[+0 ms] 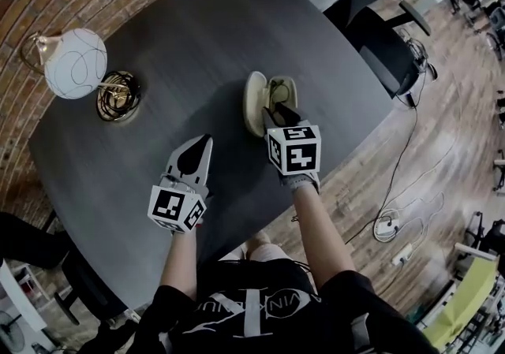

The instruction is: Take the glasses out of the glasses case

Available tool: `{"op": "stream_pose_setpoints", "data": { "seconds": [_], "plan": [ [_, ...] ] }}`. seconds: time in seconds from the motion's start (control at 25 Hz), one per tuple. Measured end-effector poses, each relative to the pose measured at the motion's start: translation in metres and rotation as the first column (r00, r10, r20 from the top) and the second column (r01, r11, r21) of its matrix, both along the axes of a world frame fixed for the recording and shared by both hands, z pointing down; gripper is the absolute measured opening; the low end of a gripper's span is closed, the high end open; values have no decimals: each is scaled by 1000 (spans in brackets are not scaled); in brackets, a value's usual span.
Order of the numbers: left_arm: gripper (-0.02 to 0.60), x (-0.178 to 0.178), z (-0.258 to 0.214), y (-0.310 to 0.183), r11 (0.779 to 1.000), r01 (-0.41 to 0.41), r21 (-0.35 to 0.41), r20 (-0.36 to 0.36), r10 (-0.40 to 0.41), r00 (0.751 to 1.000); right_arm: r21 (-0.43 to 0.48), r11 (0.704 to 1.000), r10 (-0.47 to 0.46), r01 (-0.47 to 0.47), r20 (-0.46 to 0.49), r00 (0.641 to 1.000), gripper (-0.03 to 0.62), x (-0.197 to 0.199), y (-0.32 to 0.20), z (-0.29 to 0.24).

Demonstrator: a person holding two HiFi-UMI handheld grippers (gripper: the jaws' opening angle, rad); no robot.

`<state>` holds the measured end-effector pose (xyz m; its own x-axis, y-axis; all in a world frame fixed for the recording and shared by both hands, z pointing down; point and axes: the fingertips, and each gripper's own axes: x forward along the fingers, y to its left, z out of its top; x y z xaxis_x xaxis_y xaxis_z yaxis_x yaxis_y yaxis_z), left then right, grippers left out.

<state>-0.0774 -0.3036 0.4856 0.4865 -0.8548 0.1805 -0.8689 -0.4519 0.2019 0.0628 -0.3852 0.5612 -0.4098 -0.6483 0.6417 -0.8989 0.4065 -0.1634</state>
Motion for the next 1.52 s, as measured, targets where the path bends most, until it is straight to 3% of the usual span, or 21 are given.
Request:
{"op": "stream_pose_setpoints", "data": {
  "seconds": [0.24,0.48,0.88,1.0,1.36,1.52],
  "plan": [
    [14,10,11,-6,999,-33,-14,-33,32,999,-68,997,-28,24,-56,998,137,5,2,15],
    [14,14,23,-9,998,-60,-35,-43,59,997,-143,989,-47,39,-51,998,109,9,5,30],
    [14,14,33,-11,995,-81,-53,-53,78,996,-222,975,38,-15,98,994,101,16,2,36],
    [15,16,34,-11,994,-91,-55,-55,88,995,-223,973,97,-65,134,986,46,24,-3,34],
    [15,16,33,-11,993,-99,-71,-58,95,994,-168,986,7,-22,-94,996,49,16,-2,41],
    [15,13,34,-10,993,-105,-57,-54,102,993,-174,984,40,-47,-43,998,48,20,-2,40]
  ]
}}
